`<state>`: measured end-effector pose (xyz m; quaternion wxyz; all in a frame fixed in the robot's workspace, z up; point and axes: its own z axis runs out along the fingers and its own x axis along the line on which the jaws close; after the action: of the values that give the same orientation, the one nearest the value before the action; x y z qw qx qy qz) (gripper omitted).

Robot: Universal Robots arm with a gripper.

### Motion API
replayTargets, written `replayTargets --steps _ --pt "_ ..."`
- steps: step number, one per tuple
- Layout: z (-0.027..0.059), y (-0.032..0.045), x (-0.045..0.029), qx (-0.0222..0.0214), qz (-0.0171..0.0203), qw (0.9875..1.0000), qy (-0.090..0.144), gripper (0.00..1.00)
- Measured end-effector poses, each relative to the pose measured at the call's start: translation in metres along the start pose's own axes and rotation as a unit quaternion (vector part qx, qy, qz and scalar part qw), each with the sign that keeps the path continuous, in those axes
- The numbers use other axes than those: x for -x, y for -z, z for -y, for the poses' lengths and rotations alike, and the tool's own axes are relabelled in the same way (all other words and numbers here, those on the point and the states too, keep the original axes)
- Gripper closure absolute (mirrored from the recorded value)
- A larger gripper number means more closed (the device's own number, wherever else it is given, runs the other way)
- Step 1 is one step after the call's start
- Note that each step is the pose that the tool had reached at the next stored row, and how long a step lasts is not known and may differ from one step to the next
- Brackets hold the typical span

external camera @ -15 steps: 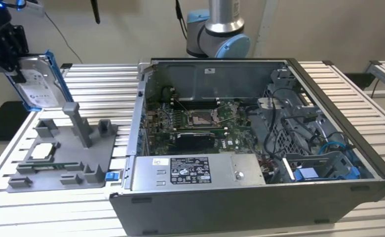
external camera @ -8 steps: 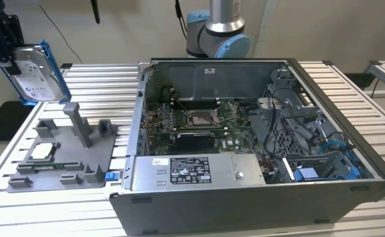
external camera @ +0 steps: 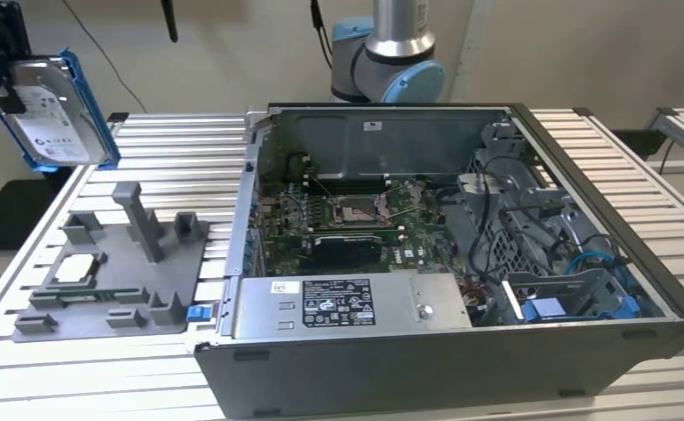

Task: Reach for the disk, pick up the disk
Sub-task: 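Pick up the disk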

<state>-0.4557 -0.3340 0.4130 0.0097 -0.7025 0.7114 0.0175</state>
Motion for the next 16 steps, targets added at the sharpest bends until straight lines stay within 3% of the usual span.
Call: replayTargets --steps 16 --pt "-0.0006 0.0481 0.0018 -0.0001 0.0001 1.0 0.0 1.0"
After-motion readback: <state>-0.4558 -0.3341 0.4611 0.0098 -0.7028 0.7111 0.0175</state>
